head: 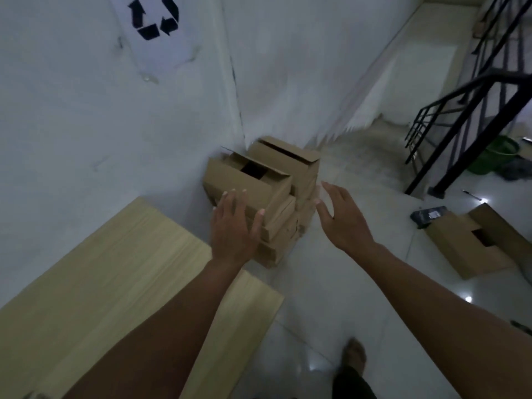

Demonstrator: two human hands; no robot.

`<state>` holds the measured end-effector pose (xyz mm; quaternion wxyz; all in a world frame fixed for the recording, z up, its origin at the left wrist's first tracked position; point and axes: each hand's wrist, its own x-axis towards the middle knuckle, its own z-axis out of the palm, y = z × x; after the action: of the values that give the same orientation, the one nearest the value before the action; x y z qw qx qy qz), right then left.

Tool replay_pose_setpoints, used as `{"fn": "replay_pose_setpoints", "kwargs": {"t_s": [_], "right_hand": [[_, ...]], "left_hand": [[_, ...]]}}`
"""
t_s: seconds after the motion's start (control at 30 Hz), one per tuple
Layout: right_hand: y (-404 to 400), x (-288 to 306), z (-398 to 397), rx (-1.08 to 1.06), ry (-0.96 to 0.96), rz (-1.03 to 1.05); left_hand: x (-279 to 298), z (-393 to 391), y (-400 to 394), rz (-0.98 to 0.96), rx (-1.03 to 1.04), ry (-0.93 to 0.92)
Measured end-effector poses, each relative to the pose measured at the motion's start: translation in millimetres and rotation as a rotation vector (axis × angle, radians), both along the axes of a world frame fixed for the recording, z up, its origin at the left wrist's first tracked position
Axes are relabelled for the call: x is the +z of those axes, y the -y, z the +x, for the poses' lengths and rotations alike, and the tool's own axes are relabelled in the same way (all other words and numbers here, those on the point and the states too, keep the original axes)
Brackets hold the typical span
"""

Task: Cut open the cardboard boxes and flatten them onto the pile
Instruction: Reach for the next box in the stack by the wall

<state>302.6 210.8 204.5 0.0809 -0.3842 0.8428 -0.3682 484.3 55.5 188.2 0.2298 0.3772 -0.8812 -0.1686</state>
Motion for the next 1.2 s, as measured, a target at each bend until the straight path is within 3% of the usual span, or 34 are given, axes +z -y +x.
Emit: {"fn": "replay_pose_setpoints", "kwargs": {"t_s": [0.33, 0.57, 0.77, 0.93, 1.07, 1.2], "right_hand": [[53.6, -59.1, -167.1, 0.171, 0.410, 0.212], [124.6, -118.5, -231.3, 0.228, 0.550, 0.270], [182.6, -194.5, -265.6, 0.359, 0.534, 0.322], [217.8, -262.8, -284.1, 0.386, 0.474, 0.212], [245.9, -295.6, -289.9, 0.434, 0.478, 0.139], [267.5, -312.2, -287.5, 0.500, 0.466, 0.226]], "left_hand": [[-73.9, -139.2, -27.6, 0.380, 0.436, -0.047], [-124.6, -201.3, 10.6, 0.605, 0.682, -0.201], [-202.1, -234.4, 44.7, 0.731, 0.792, -0.271], [-271.0, -249.9, 63.9, 0.778, 0.924, -0.570], [-309.3, -255.7, 82.3, 0.755, 0.837, -0.617], [-326.4, -255.3, 103.1, 0.782, 0.860, -0.670]]}}
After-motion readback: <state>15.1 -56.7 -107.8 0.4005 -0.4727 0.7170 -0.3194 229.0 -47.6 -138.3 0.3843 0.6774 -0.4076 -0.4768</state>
